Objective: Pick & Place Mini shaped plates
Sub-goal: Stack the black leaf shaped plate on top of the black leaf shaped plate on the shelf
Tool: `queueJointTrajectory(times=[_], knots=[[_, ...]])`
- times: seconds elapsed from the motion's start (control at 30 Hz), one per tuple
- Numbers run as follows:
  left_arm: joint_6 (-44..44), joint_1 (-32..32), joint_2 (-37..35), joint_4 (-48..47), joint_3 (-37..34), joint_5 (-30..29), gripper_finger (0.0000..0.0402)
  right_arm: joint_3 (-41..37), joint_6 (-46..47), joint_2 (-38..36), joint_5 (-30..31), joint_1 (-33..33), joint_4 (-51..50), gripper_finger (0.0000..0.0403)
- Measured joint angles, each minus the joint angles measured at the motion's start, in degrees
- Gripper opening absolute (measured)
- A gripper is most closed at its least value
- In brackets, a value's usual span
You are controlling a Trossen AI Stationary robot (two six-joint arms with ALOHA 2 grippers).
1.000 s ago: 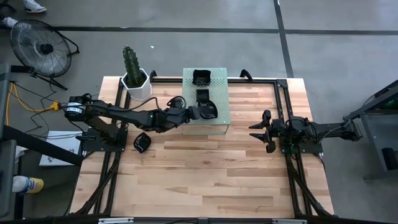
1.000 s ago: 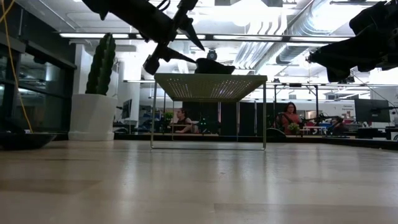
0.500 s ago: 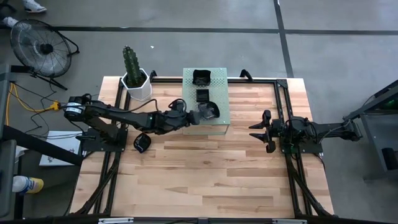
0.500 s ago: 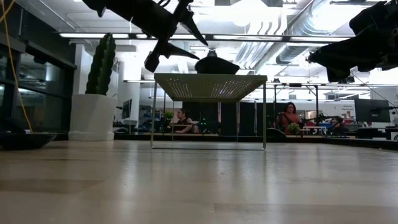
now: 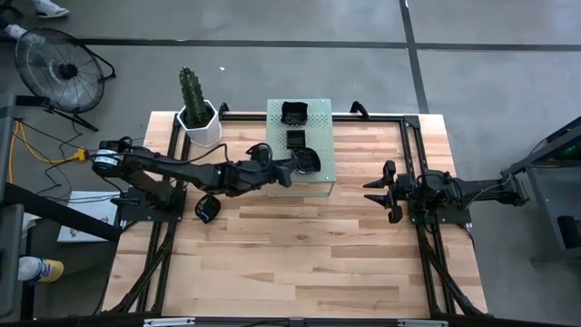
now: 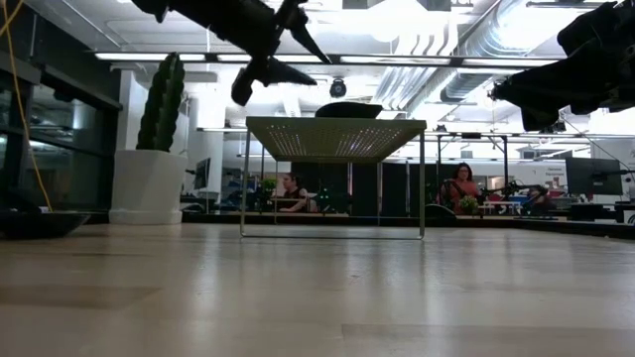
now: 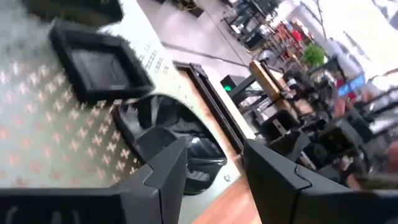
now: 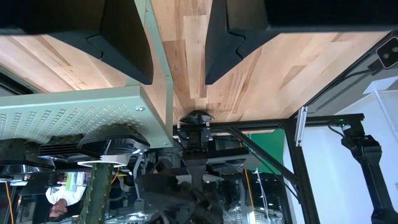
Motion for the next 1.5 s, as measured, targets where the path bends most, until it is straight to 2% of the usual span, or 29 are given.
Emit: queueJointTrajectory(times=[0.17,0.27,0.47,0.67,0.77,0.9,1.1,1.27,1.37,1.5], knots=[[11.26,0.00,-2.60,-0.95,0.02,-0.34,0.0156,0.00,0.01,0.02,0.01,-0.01,0.00,0.0140],[14.79,0.02,-4.98,-4.29,0.02,0.01,0.0156,0.01,0.01,0.02,0.01,0.00,0.00,0.0140],[14.95,0.02,-11.60,-19.74,0.02,1.89,0.0156,0.00,0.00,0.02,0.00,0.00,0.00,0.0140],[14.50,0.03,-17.60,-39.17,-0.02,8.93,0.0156,0.01,0.01,0.02,-0.01,0.01,0.00,0.0140],[14.80,-0.34,-19.75,-45.91,-0.21,13.51,0.0156,-0.01,0.00,0.02,0.00,0.01,0.00,0.0140],[15.70,-2.42,-23.22,-49.20,-2.24,15.14,0.0156,-0.01,0.01,0.02,-0.01,0.01,-0.01,0.0140],[5.59,-7.45,-30.64,-49.58,-10.42,12.71,0.0156,0.01,0.01,0.02,0.00,-0.01,0.01,0.0140],[-7.83,-13.02,-37.92,-49.85,-17.78,6.10,0.0156,0.00,0.01,0.02,-0.01,0.00,0.01,0.0140],[-11.64,-15.96,-41.11,-52.88,-19.67,2.70,0.0156,0.00,0.01,0.02,0.00,0.00,0.01,0.0140],[-18.25,-18.23,-42.91,-61.37,-19.98,1.42,0.0156,0.00,0.00,0.02,-0.01,0.00,0.01,0.0140]])
